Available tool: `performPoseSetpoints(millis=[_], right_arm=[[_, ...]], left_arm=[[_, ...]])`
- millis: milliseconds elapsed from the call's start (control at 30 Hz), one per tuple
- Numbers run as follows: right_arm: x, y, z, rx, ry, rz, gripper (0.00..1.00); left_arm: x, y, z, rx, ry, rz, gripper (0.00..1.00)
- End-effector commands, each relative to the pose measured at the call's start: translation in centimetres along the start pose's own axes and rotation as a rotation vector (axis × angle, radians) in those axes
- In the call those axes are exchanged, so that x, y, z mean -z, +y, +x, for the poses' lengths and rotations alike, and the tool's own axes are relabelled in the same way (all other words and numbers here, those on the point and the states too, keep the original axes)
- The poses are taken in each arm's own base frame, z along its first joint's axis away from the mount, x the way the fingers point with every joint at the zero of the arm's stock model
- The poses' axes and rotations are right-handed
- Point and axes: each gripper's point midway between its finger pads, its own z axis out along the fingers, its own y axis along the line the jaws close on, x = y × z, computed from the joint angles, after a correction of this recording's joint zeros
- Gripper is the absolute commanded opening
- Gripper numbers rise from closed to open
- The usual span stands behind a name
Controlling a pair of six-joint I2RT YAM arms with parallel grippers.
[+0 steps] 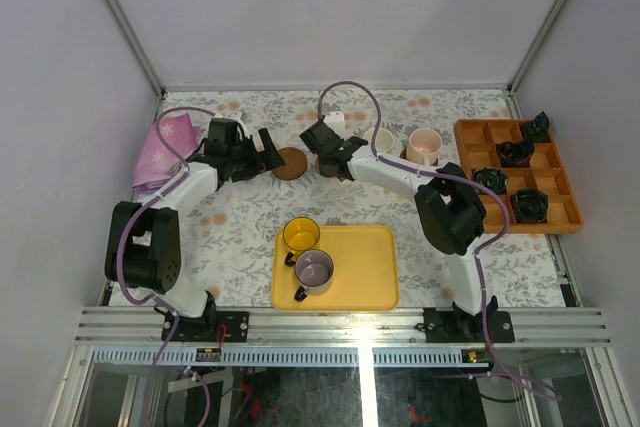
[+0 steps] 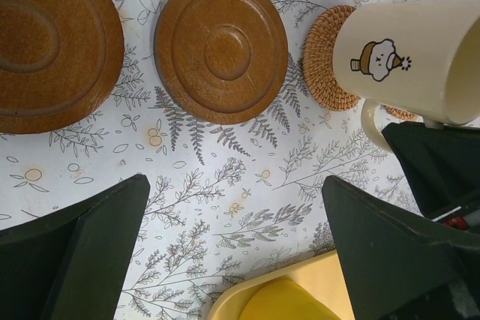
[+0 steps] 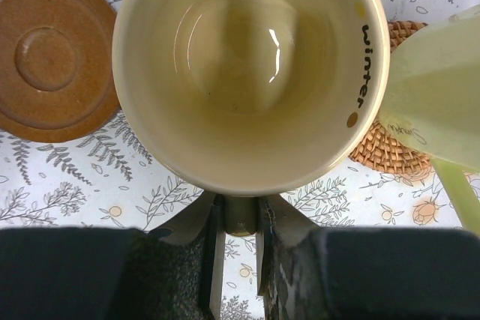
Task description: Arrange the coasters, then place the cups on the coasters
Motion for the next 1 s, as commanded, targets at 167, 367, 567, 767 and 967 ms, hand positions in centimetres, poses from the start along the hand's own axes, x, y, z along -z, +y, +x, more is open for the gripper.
performPoseSetpoints(millis=[167, 367, 567, 767, 967], right_arm=[[-0.7, -0.5, -3.2, -0.083, -0.107, 0.029, 0.0], [-0.8, -0.3, -3.1, -0.084, -0.102, 0.024, 0.0], [-0.4, -0.2, -3.5, -0.091, -0.113, 0.013, 0.0], [0.2, -0.2, -4.4, -0.097, -0.137, 0.003, 0.0], [0.9, -0.7, -4.7, -0.096, -0.15, 0.005, 0.0]], left_arm=[[-0.5, -0.1, 0.0, -0.026, 0.005, 0.002, 1.0], [-0.6, 0.0, -0.1, -0.024, 0.006, -0.001, 1.0], [-0.7, 0.0, -0.1, -0.023, 0.008, 0.0, 1.0], [-0.8, 0.1, 0.0, -0.022, 0.01, 0.0, 1.0], [-0.8, 0.0, -0.1, -0.022, 0.009, 0.001, 1.0]])
